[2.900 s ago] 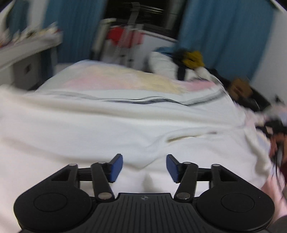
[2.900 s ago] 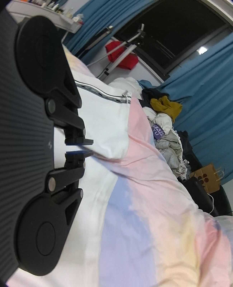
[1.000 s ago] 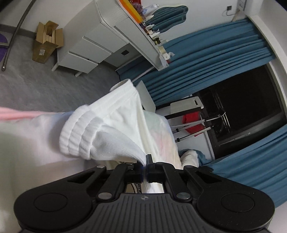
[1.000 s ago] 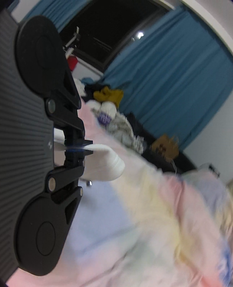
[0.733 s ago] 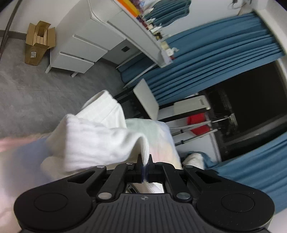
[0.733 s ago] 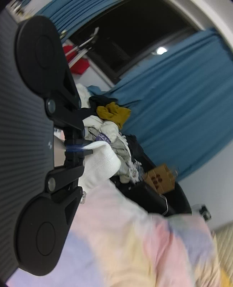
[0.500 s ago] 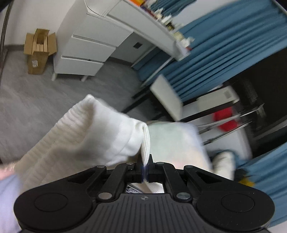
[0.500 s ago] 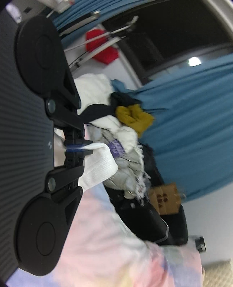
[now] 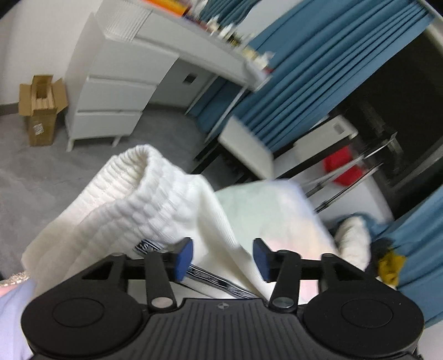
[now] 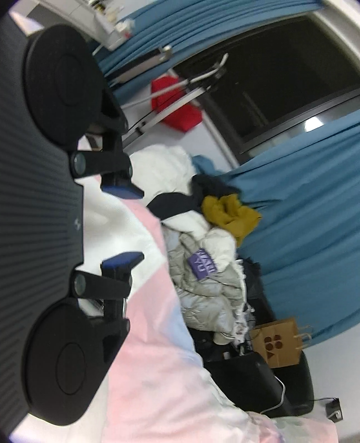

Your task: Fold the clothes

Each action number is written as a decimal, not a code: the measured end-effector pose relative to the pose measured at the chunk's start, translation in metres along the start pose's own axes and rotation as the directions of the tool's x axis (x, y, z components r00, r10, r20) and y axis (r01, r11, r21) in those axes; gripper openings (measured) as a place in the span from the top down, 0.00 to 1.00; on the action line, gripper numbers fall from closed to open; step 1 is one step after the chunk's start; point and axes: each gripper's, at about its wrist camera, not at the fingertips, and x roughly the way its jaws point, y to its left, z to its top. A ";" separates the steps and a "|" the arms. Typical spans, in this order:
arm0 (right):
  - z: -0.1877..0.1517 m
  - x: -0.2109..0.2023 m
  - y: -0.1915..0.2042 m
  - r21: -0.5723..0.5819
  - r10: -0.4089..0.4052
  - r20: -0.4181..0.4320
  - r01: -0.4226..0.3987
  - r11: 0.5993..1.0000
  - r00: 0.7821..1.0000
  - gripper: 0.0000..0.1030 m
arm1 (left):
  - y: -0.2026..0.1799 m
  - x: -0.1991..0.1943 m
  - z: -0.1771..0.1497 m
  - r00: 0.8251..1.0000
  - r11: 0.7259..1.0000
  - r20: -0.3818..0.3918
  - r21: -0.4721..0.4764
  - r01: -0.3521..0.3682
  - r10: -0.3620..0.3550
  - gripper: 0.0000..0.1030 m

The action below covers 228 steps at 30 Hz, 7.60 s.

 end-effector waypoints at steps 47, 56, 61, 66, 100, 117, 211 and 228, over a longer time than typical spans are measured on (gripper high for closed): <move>-0.067 -0.098 -0.122 0.445 0.162 -0.009 -0.141 0.885 0.987 0.92 | 0.041 -0.059 -0.082 0.978 0.988 0.209 -0.153 0.023 0.010 0.86; -0.068 -0.187 -0.146 0.596 0.096 -0.007 -0.073 0.800 0.995 0.92 | 0.023 -0.135 -0.051 0.987 0.994 0.153 -0.086 0.072 -0.058 0.87; -0.081 -0.230 -0.169 0.676 0.058 -0.043 -0.014 0.737 0.997 0.92 | 0.037 -0.177 -0.043 0.997 0.999 0.070 -0.031 0.044 -0.042 0.87; -0.091 -0.248 -0.190 0.684 0.025 -0.124 0.067 0.726 0.992 0.92 | 0.070 -0.185 -0.062 0.998 0.998 -0.052 -0.052 -0.031 0.028 0.86; -0.116 -0.231 -0.216 0.656 0.002 -0.263 0.177 0.734 0.965 0.91 | -0.034 -0.266 -0.163 0.992 0.852 -0.128 0.517 0.083 -0.019 0.33; -0.116 -0.232 -0.213 0.635 0.003 -0.268 0.175 0.752 0.963 0.91 | -0.116 -0.128 -0.313 0.968 0.701 -0.248 0.694 0.165 0.018 0.33; -0.284 -0.402 0.161 -0.546 0.356 -0.682 -0.769 0.333 0.639 0.87 | -0.104 -0.005 -0.219 0.823 0.850 -0.478 0.250 0.463 -0.308 0.94; -0.289 -0.383 0.153 -0.449 0.320 -0.748 -0.798 0.402 0.581 0.86 | -0.077 -0.019 -0.238 0.884 0.870 -0.429 0.348 0.350 -0.184 0.87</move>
